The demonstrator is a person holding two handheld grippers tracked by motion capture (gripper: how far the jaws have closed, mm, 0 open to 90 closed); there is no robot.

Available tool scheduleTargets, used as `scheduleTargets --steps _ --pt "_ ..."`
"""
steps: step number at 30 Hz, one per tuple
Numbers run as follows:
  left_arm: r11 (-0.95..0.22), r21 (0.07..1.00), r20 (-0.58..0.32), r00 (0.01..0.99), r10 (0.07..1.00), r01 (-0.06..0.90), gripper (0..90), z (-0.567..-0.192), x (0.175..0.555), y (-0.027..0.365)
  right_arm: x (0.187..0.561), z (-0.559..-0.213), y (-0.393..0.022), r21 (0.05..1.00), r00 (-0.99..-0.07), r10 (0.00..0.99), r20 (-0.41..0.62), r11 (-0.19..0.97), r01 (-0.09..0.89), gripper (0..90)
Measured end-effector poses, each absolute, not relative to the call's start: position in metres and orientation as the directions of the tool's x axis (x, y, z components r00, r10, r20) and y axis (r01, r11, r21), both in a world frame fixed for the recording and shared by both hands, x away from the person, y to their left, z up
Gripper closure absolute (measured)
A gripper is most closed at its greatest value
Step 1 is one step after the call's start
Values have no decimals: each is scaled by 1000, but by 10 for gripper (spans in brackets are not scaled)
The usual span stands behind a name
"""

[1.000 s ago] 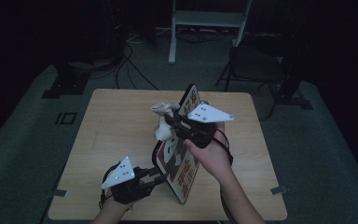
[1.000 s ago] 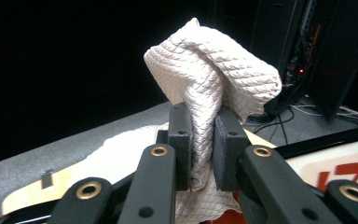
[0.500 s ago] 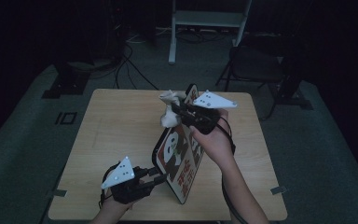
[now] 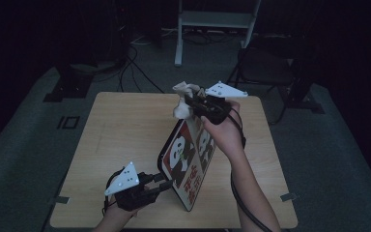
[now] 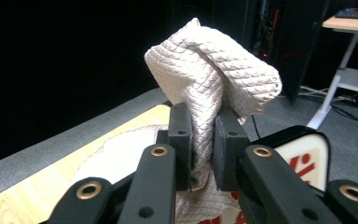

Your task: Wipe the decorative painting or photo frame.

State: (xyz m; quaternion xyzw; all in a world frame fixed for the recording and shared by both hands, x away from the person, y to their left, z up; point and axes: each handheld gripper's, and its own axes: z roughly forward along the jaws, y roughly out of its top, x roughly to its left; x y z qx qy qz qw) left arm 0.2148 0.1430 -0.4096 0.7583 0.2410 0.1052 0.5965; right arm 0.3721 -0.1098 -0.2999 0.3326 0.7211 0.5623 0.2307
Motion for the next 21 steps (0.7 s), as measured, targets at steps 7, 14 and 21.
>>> scheduleTargets --steps 7,14,21 --pt "-174 957 -123 865 487 234 679 -410 215 144 387 -298 -117 962 -646 762 38 147 230 795" --pt "-183 958 -116 881 458 221 751 -409 215 143 401 -298 -121 958 -627 776 66 127 258 795" --pt "-178 951 -144 873 466 251 654 -410 216 138 402 -298 -116 956 -619 784 48 144 256 796"
